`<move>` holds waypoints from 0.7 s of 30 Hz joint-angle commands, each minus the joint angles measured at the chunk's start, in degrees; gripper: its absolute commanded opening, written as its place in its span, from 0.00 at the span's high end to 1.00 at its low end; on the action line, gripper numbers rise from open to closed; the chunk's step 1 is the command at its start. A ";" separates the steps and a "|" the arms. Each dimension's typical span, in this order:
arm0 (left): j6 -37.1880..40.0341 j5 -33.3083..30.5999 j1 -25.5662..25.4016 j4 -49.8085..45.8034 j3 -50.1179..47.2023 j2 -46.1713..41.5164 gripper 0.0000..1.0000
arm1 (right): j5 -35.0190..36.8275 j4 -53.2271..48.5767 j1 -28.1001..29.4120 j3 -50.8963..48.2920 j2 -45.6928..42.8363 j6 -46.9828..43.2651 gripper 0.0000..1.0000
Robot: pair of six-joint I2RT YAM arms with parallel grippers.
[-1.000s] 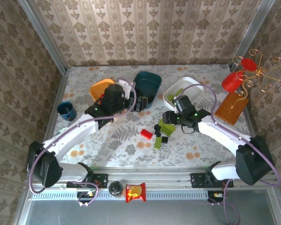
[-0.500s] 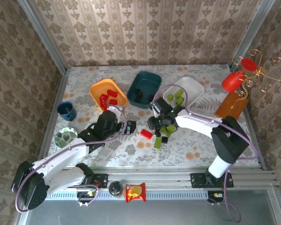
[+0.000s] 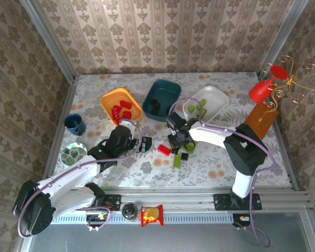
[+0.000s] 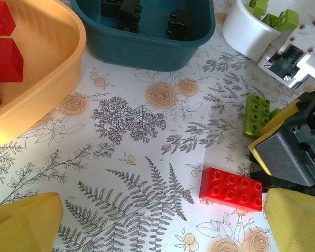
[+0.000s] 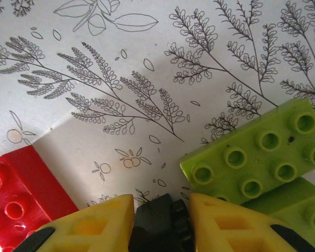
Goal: Sort the legos into containers by color
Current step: Pick up the lego from the center of the table.
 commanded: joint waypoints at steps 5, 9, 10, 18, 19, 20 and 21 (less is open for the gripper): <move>-1.09 -0.19 0.96 0.28 -0.08 0.33 0.00 | 2.87 -3.21 0.90 1.68 1.61 -1.57 0.61; -1.31 0.09 1.02 0.18 -0.22 0.25 0.00 | 3.03 -3.18 0.95 0.78 1.29 -1.70 0.61; -1.37 0.18 1.14 0.18 -0.26 0.25 0.00 | 3.04 -3.18 0.99 0.47 1.22 -1.77 0.63; -1.13 0.20 1.19 -0.24 -0.09 0.00 0.00 | 3.48 -1.84 0.88 -0.87 -1.95 -1.85 0.79; -1.07 -0.11 1.20 -0.38 0.00 -0.10 0.00 | 3.48 -1.43 0.85 -1.00 -2.68 -1.87 0.80; -1.03 -0.36 1.19 -0.59 0.08 -0.21 0.00 | 3.56 -1.08 0.73 -1.11 -3.35 -1.91 0.81; -0.84 -0.56 1.24 -0.86 0.24 -0.29 0.00 | 3.49 -0.65 0.60 -1.38 -4.22 -1.76 0.81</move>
